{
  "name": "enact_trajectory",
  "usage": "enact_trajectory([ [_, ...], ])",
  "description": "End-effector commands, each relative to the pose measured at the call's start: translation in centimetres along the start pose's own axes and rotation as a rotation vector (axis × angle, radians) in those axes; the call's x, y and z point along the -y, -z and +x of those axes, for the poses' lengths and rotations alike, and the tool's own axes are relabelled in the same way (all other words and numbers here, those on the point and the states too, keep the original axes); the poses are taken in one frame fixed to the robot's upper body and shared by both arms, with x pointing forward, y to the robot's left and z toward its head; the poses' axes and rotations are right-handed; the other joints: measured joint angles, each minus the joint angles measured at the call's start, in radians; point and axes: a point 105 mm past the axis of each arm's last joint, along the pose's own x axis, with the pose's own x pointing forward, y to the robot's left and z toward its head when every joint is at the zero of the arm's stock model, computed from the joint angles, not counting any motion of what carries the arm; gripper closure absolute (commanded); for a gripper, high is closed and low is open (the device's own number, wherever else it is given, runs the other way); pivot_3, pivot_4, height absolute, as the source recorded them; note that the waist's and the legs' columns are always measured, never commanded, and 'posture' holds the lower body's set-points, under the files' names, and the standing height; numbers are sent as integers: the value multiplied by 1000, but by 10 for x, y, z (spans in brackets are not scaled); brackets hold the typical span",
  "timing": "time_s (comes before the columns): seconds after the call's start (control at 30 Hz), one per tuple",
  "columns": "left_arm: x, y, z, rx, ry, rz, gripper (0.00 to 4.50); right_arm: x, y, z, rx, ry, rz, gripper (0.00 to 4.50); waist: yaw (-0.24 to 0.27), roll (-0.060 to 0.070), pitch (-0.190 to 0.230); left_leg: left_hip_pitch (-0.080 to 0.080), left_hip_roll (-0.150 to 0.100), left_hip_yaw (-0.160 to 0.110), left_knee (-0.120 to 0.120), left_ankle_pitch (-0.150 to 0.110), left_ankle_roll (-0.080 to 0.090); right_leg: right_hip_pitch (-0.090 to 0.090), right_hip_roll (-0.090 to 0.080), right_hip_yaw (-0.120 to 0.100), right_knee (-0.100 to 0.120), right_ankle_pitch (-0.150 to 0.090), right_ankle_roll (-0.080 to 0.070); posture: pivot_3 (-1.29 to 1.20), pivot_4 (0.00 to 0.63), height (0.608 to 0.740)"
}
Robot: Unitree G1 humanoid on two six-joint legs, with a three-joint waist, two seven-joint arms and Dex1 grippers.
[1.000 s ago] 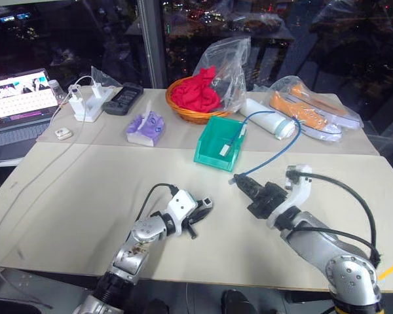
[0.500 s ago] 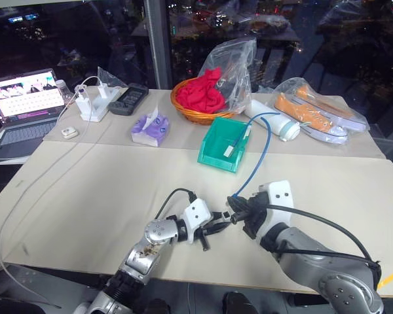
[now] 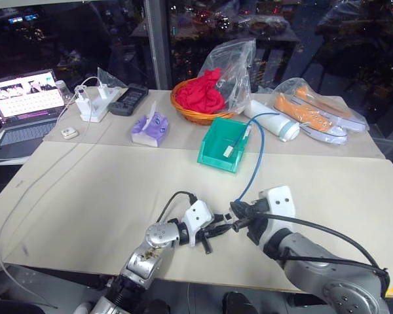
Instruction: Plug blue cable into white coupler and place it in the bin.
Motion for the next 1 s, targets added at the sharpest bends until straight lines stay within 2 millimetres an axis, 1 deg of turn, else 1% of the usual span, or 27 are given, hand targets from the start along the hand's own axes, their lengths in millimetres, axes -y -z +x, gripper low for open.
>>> enact_trajectory([
  [0.03,10,15,0,-43,22,-60,3875,-4,-10,-5,51,-13,-17,4500,0,0,0,0,0,0,0,0,0,0,0,0,0,0,0,0,150,723],
  [0.17,10,15,0,-45,22,-63,3875,-4,-11,-7,63,-24,3,4500,0,0,0,0,0,0,0,0,0,0,0,0,0,0,0,0,150,723],
  [0.4,11,15,1,-46,27,-62,3875,-4,-10,-12,82,-40,103,4500,0,0,-1,0,0,0,0,0,0,0,0,0,0,0,0,0,150,723],
  [0.5,10,15,1,-47,28,-60,3875,-5,-9,-13,84,-44,110,4500,0,0,-1,0,0,0,0,0,0,1,0,0,0,0,0,0,150,723],
  [0.87,11,15,3,-46,31,-55,3875,-19,-4,-11,49,-139,102,4500,0,1,-1,1,0,0,0,0,0,1,0,0,0,0,0,0,150,723],
  [1.0,10,14,3,-46,30,-54,3875,-19,-2,-10,39,-143,100,4500,0,0,-1,1,0,0,0,0,0,1,0,0,0,0,0,0,150,723],
])
